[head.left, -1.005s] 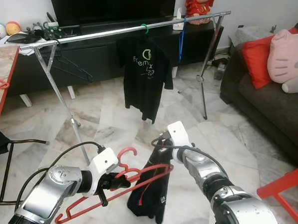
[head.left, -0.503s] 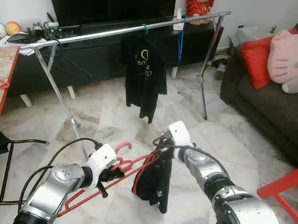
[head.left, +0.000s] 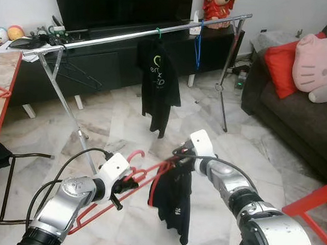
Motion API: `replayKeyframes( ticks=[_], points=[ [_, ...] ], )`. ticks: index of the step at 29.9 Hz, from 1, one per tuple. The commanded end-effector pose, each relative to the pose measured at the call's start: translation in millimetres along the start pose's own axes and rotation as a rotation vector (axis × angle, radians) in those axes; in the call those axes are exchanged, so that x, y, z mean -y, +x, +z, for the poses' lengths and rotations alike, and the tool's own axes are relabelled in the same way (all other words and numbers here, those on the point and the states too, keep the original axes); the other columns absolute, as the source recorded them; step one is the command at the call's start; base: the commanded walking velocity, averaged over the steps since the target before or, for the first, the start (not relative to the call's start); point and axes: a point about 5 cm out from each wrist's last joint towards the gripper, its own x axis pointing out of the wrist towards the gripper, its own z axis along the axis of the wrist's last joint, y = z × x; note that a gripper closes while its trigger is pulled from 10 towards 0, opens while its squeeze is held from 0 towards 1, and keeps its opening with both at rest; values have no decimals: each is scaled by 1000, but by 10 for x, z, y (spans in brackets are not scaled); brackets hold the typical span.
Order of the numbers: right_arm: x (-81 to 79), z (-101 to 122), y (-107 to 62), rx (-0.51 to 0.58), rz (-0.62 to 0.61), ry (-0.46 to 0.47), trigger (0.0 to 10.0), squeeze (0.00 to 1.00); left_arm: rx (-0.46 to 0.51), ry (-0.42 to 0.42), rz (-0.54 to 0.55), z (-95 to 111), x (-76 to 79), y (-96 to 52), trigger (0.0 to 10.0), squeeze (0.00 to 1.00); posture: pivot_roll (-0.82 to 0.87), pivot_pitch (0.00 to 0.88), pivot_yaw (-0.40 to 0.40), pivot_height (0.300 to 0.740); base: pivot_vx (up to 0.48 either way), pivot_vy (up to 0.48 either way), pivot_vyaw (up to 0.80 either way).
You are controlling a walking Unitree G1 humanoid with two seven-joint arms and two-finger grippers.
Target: Hang hanger
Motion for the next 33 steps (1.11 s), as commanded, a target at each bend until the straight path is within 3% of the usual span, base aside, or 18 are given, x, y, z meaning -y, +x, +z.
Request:
replayKeyframes(
  ticks=[1,4,10,17,27,33],
  points=[
    [19,168,10,57,-19,20,10000,0,14,15,59,51,-77,2,10000,0,38,0,-41,740,0,0,0],
    [-5,150,16,62,-10,70,10000,0,31,-11,8,61,1,31,10000,0,38,0,-41,740,0,0,0],
    [-19,75,16,39,-11,79,10000,0,53,-25,-113,89,133,1,10000,0,38,0,-41,740,0,0,0],
    [-38,60,22,38,-1,101,10000,0,70,-40,-166,96,181,-26,10000,0,48,0,-45,740,0,0,0],
    [-22,139,23,69,-10,132,10000,0,29,-23,30,52,-17,34,10000,0,50,0,-46,740,0,0,0],
    [-48,122,14,93,22,113,10000,0,62,-52,-41,86,76,43,10000,0,41,0,-44,740,0,0,0]
  ],
)
